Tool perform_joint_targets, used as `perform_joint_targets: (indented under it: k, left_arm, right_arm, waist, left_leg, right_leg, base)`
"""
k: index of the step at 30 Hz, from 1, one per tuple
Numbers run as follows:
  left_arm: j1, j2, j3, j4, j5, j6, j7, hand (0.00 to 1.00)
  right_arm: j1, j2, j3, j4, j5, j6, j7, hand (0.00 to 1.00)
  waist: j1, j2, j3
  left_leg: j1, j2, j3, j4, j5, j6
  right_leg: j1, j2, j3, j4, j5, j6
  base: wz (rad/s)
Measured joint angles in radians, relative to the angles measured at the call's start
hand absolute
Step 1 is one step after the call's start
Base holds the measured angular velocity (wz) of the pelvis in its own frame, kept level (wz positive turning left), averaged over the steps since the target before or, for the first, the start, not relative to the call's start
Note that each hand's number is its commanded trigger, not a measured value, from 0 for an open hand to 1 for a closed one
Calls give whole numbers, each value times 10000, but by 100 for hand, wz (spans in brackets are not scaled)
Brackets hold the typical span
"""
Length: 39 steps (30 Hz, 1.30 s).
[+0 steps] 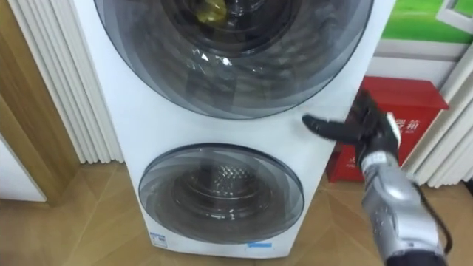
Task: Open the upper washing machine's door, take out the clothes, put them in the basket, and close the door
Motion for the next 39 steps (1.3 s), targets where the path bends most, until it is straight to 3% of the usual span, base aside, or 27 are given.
perform_joint_targets:
  k: [2, 6, 10, 16, 21, 27, 33, 39]
  left_arm:
    - [-37, 4, 1, -126, 5, 129, 15, 0]
    - [-80, 88, -12, -125, 181, 261, 32, 0]
    - [-104, 107, -7, -210, 256, 387, 32, 0]
    - [-72, 124, 13, -443, 252, 437, 20, 0]
    - [-79, 148, 14, -592, 245, 439, 22, 0]
    - [-102, 166, 5, -718, 243, 395, 26, 0]
    - [-134, 166, 2, -803, 244, 297, 88, 0]
    - [-137, 295, -214, -807, 248, 292, 213, 0]
  right_arm:
    - [-277, 1, 22, -94, -121, 280, -199, 0]
    - [-367, -57, 20, -107, -163, 455, -437, 0]
    - [-840, -141, 20, -260, -140, 662, -868, 0]
    - [-870, -162, 41, -608, -100, 1024, -1106, 0]
    - [-870, -232, 41, -1561, -87, 1532, -1314, 0]
    - [-870, -268, 46, -2062, -90, 1661, -1546, 0]
    - [-881, -972, 357, -2483, -179, 1669, -1465, 0]
    - [-1121, -1117, 718, -3269, -610, 1724, -1674, 0]
  waist:
    - [-2, -45, -3]
    - [-8, -178, 27]
    - [-17, -237, 12]
    - [-26, -303, -17]
    - [-112, -375, -53]
    - [-172, -385, -57]
    - [-156, -419, -50]
    - [-157, -504, -17]
  left_leg:
    - [0, 0, -4, -15, 0, 0]
    - [-31, -5, -37, -20, 1, 2]
    - [-179, -5, -35, 13, 3, 3]
    - [-160, -6, -15, 16, 7, 5]
    - [-334, -6, -15, 11, 23, 17]
    - [-320, -4, -27, 6, 23, 17]
    - [-327, 6, -3, -79, 24, 18]
    - [-282, 33, 34, -116, 24, 17]
  right_leg:
    - [6, 3, 1, 1, 0, 0]
    - [27, 1, -6, -1, 0, 0]
    - [-109, 0, -24, -8, 0, 0]
    - [-94, -1, -34, -2, 0, 0]
    - [-301, -10, -35, 34, 0, 0]
    - [-321, -7, -30, 64, 0, 0]
    - [-443, -7, -33, 175, 0, 0]
    - [-474, 25, 97, 154, -1, 0]
  base:
    - [0]
    - [-1]
    - [0]
    - [0]
    - [-1]
    - [0]
    - [-3]
    - [-6]
